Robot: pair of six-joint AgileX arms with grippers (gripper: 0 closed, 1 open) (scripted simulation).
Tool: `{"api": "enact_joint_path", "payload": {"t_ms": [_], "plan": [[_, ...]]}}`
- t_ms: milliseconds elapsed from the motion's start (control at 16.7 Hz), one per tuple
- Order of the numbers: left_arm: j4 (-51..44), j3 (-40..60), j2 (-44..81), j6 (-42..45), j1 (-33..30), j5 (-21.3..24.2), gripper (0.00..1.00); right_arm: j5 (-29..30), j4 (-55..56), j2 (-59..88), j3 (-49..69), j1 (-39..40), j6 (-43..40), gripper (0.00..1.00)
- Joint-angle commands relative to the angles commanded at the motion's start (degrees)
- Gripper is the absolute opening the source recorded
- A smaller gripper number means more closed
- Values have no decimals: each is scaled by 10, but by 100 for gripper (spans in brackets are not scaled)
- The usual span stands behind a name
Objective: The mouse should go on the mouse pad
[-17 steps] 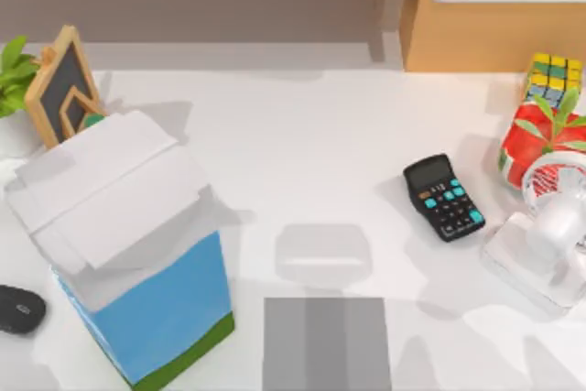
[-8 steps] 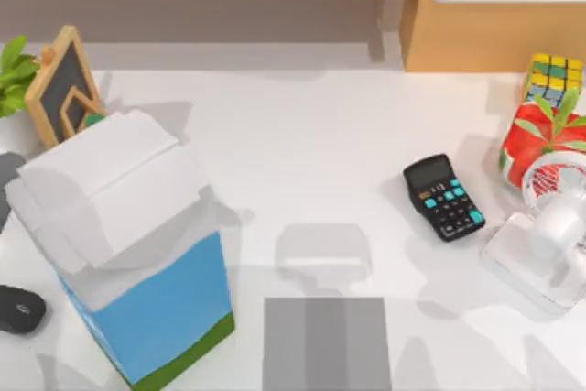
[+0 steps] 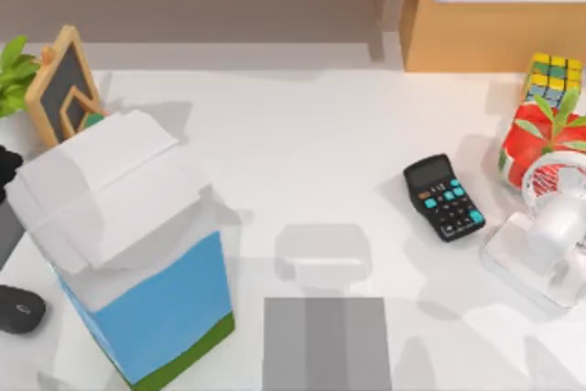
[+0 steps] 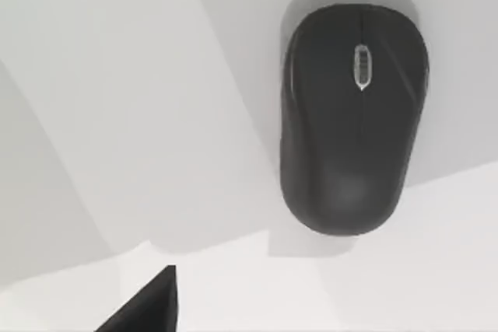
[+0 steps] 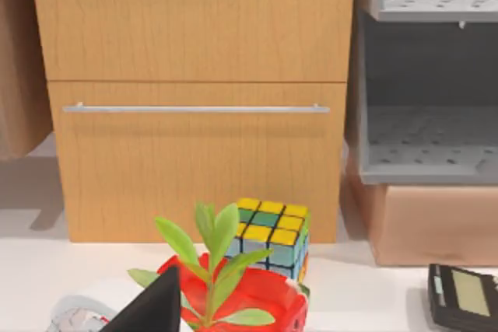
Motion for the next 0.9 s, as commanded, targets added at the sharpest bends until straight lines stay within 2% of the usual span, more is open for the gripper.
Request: {"api": "enact_joint_path", "payload": {"t_ms": [360,720,900], "plan": [[58,8,67,13,11,1,100,0,0,0,0,0,0,100],[220,-110,111,11,7,1,100,0,0,0,0,0,0,100],[251,-141,111,5,0,1,100,0,0,0,0,0,0,100]]}}
